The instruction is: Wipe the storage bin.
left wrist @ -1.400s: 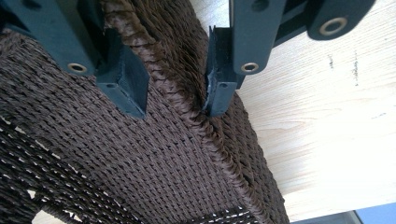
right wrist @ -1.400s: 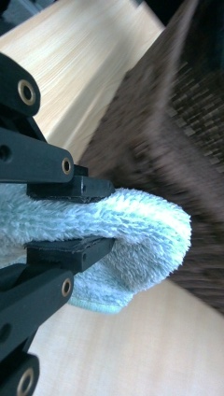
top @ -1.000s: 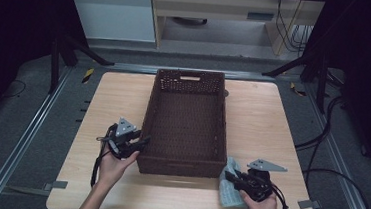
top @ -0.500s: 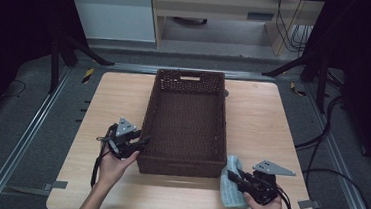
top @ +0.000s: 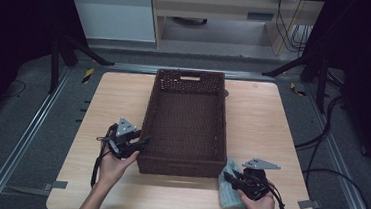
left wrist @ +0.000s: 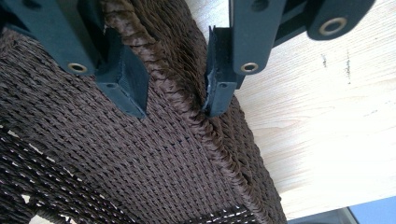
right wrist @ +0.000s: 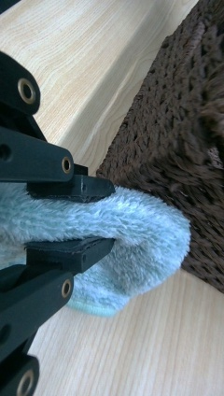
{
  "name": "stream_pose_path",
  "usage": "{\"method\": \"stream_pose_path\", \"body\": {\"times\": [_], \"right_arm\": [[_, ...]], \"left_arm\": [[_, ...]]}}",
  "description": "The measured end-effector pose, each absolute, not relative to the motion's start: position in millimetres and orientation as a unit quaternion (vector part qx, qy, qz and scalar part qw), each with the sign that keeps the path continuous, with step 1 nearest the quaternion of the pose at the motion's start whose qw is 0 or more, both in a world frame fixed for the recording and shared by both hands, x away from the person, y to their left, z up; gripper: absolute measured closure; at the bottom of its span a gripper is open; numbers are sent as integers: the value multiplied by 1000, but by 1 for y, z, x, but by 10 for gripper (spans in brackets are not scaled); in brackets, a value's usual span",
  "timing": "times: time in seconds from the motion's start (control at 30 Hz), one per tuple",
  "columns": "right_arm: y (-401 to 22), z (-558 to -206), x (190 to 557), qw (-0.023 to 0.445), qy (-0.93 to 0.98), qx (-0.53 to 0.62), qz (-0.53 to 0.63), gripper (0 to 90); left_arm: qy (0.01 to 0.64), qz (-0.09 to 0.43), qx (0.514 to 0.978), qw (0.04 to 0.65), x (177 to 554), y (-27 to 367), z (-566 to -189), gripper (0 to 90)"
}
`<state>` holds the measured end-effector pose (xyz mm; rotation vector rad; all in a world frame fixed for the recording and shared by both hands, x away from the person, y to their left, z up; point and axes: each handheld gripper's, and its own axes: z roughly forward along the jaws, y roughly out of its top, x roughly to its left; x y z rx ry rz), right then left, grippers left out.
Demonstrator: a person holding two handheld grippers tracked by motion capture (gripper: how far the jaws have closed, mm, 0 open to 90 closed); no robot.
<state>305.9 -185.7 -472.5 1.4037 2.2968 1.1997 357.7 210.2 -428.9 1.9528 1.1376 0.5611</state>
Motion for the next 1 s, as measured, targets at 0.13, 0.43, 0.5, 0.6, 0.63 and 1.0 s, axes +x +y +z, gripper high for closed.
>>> {"method": "stream_pose_path", "body": {"times": [0.13, 0.43, 0.5, 0.6, 0.63, 1.0], "right_arm": [[-201, -462, 307, 123, 764, 482, 410, 734], [-253, -455, 316, 168, 730, 532, 395, 731], [-262, -456, 318, 178, 728, 538, 387, 730], [-270, -460, 321, 186, 723, 551, 374, 727], [-273, -462, 322, 187, 721, 555, 372, 724], [-274, -473, 329, 193, 717, 566, 358, 582]], "left_arm": [[449, 220, 770, 396, 358, 211, -429, 584], [447, 221, 772, 395, 358, 210, -429, 585], [446, 222, 772, 394, 358, 210, -429, 586], [445, 223, 773, 394, 358, 210, -429, 586], [445, 224, 773, 394, 358, 210, -429, 586], [446, 224, 774, 390, 357, 209, -428, 608]]}}
